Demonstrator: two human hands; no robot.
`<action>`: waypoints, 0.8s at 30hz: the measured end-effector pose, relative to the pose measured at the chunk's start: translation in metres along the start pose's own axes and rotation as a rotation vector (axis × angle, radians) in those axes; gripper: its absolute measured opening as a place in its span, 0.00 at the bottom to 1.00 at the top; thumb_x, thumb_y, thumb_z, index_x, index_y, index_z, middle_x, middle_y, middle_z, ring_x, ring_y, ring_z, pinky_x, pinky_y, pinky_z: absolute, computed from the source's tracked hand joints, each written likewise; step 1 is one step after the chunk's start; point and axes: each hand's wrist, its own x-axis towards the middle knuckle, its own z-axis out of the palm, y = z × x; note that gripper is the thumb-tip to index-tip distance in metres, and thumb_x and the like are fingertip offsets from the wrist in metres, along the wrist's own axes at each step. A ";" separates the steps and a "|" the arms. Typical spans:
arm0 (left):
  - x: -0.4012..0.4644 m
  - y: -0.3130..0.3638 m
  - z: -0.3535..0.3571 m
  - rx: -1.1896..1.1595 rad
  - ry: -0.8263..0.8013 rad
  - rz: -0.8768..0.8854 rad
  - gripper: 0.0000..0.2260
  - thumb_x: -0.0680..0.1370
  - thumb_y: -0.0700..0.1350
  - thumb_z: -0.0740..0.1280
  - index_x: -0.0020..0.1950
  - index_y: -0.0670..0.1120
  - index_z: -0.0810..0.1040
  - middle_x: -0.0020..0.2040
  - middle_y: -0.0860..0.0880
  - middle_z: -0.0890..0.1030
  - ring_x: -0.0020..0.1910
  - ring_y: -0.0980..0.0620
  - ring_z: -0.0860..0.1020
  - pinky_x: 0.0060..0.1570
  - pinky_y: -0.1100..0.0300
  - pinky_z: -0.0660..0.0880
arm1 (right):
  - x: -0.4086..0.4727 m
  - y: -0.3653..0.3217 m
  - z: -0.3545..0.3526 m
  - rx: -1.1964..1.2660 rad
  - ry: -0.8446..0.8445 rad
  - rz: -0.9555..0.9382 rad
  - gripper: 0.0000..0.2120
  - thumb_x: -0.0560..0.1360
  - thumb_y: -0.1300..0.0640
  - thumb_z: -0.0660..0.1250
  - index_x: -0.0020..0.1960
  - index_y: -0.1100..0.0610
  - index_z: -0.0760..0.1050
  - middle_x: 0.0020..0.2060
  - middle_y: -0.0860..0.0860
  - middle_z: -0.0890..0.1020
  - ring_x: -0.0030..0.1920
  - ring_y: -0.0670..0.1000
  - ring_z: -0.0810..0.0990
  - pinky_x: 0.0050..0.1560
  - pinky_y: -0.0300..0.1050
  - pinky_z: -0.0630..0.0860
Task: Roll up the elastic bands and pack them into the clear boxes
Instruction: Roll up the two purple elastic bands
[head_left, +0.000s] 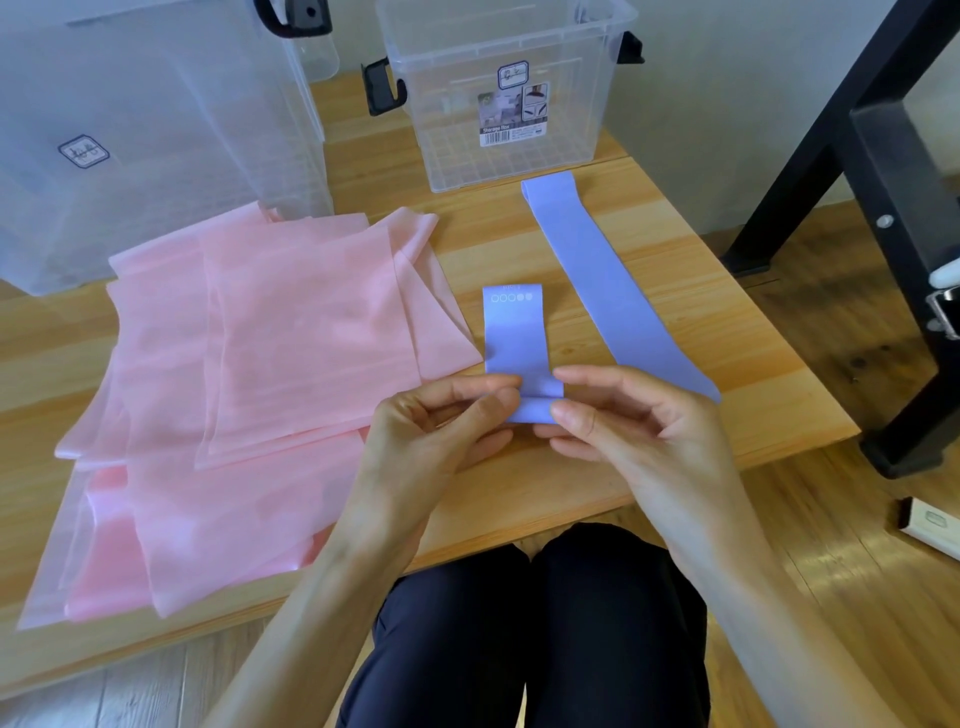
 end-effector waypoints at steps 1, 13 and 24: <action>0.000 0.000 0.000 0.004 -0.003 0.000 0.09 0.68 0.46 0.72 0.45 0.45 0.86 0.47 0.48 0.87 0.49 0.54 0.85 0.46 0.66 0.80 | 0.000 -0.001 0.000 -0.011 -0.003 -0.004 0.10 0.73 0.67 0.71 0.53 0.59 0.82 0.42 0.58 0.85 0.42 0.54 0.87 0.43 0.41 0.83; -0.002 0.000 -0.001 0.044 0.037 0.023 0.06 0.66 0.46 0.73 0.40 0.47 0.87 0.43 0.49 0.87 0.45 0.56 0.85 0.44 0.67 0.79 | -0.001 0.001 0.000 -0.083 -0.042 0.018 0.08 0.74 0.62 0.72 0.52 0.56 0.79 0.40 0.58 0.84 0.40 0.55 0.87 0.42 0.45 0.84; -0.003 0.002 -0.004 0.095 -0.022 0.023 0.10 0.66 0.48 0.74 0.45 0.49 0.87 0.46 0.49 0.87 0.48 0.55 0.85 0.48 0.66 0.79 | 0.001 0.004 0.001 -0.123 -0.073 -0.061 0.09 0.71 0.68 0.74 0.48 0.57 0.84 0.40 0.56 0.85 0.43 0.54 0.86 0.44 0.42 0.83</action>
